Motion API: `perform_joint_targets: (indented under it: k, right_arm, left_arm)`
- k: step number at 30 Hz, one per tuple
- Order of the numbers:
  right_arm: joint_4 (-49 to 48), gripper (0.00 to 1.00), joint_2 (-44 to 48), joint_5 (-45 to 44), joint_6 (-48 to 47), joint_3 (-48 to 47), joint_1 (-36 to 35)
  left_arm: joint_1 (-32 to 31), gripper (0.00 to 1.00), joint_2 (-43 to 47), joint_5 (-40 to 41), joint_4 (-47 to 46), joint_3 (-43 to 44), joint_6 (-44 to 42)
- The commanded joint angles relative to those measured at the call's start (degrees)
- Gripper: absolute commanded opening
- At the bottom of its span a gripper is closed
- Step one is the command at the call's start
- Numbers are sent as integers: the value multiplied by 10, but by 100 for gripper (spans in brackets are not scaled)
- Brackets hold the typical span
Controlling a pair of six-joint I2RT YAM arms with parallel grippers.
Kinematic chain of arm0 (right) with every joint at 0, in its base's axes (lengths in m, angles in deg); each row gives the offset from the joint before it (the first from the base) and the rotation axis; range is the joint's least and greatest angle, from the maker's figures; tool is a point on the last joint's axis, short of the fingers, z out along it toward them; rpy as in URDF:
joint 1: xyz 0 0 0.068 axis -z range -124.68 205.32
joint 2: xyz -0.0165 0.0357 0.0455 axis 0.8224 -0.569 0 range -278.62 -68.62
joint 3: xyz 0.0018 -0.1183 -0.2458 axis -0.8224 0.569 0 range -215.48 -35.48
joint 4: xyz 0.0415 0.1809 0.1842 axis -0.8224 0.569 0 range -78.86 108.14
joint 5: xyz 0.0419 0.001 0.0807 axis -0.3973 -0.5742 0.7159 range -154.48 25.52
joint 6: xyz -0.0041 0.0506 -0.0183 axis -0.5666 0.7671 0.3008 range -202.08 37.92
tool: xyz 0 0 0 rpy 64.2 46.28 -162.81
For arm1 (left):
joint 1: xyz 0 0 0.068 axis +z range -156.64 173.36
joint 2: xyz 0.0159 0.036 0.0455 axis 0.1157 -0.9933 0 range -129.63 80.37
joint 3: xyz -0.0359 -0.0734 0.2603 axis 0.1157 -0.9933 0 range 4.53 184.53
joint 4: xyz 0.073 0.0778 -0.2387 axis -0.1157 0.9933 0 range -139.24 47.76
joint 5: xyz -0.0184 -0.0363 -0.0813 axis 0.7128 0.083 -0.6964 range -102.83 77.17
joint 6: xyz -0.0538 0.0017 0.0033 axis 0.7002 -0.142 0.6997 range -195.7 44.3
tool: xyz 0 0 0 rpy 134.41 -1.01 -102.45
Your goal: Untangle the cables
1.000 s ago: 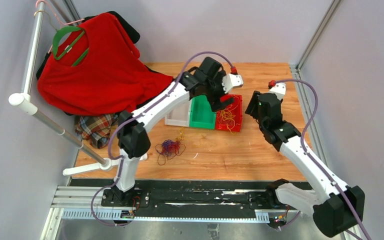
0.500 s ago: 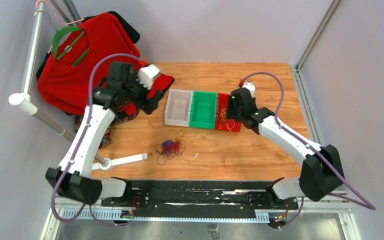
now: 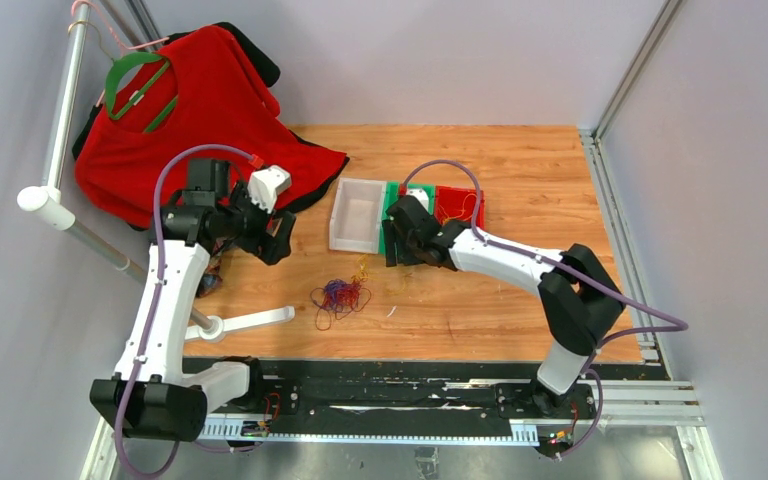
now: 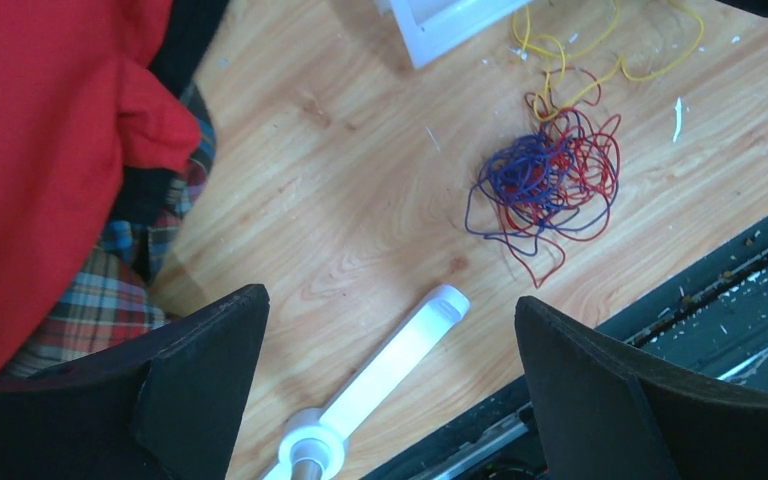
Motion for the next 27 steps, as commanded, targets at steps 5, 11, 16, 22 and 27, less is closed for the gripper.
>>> perform_joint_targets:
  k: [5,11,16,22,27]
  right_arm:
    - [-60,63,-23,73,17,6,-24]
    - [-59,58,-39,59,0,10,-55]
    - [-15,55,-31,-9,17,46,-69]
    - [-9,53,-19,-46,52,108,-71]
    - [-14,33,-28,-39,72,105,-71]
  left_arm:
    - [6,98,3,-36,13,-28,-24]
    - [5,98,-6,-46,14,-32,-30]
    - [5,98,2,-54,14,-23,-27]
    - [6,98,20,-71,15,-17,-29]
    - [6,98,20,-68,40,-8,-47]
